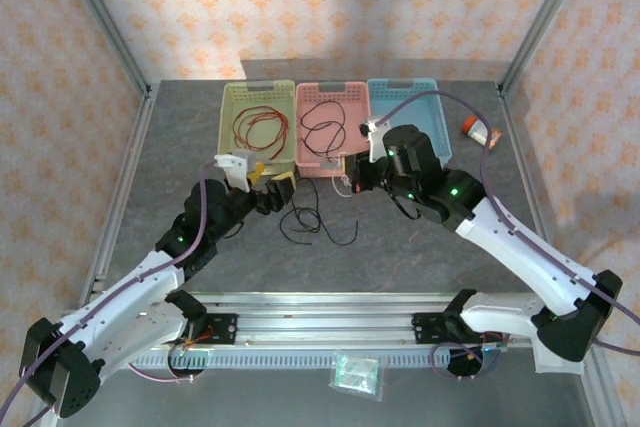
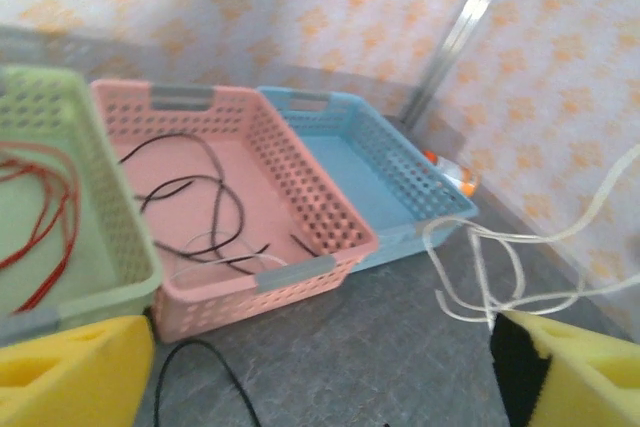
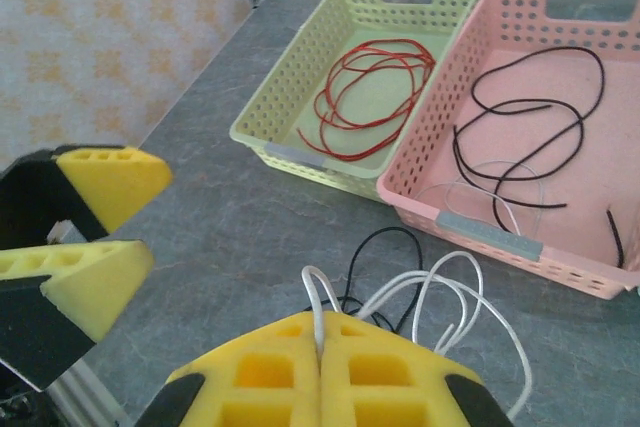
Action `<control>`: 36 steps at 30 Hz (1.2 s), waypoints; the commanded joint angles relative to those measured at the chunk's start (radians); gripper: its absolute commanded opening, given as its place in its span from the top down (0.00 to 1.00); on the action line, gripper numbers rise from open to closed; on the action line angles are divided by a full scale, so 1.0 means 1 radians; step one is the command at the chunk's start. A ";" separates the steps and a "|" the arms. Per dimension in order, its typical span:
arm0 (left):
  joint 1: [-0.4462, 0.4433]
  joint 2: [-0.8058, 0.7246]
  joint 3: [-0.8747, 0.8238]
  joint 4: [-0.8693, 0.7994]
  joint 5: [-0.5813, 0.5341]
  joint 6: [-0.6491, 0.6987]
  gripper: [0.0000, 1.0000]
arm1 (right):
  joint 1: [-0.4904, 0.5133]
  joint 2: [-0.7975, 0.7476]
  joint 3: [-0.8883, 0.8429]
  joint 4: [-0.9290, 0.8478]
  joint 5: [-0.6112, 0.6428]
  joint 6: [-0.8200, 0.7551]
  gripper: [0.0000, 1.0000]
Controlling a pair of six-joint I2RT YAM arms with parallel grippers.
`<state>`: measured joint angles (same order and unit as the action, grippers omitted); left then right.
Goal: Untangle the cables
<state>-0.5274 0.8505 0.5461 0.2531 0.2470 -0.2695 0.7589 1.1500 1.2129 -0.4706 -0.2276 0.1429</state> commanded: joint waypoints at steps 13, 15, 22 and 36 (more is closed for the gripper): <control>-0.018 0.084 0.133 0.113 0.391 0.223 0.27 | -0.010 0.025 0.077 0.010 -0.289 -0.094 1.00; -0.025 0.092 0.131 0.131 0.394 0.217 0.27 | -0.010 0.025 0.079 0.010 -0.308 -0.094 1.00; -0.031 0.128 0.139 0.172 0.407 0.199 0.37 | -0.010 0.025 0.079 0.007 -0.360 -0.092 1.00; -0.044 0.167 0.162 0.190 0.443 0.184 0.51 | -0.011 0.053 0.080 0.006 -0.401 -0.091 1.00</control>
<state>-0.5632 1.0107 0.6754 0.3897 0.6735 -0.0822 0.7494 1.2110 1.2617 -0.4778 -0.5999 0.0650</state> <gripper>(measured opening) 0.498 0.044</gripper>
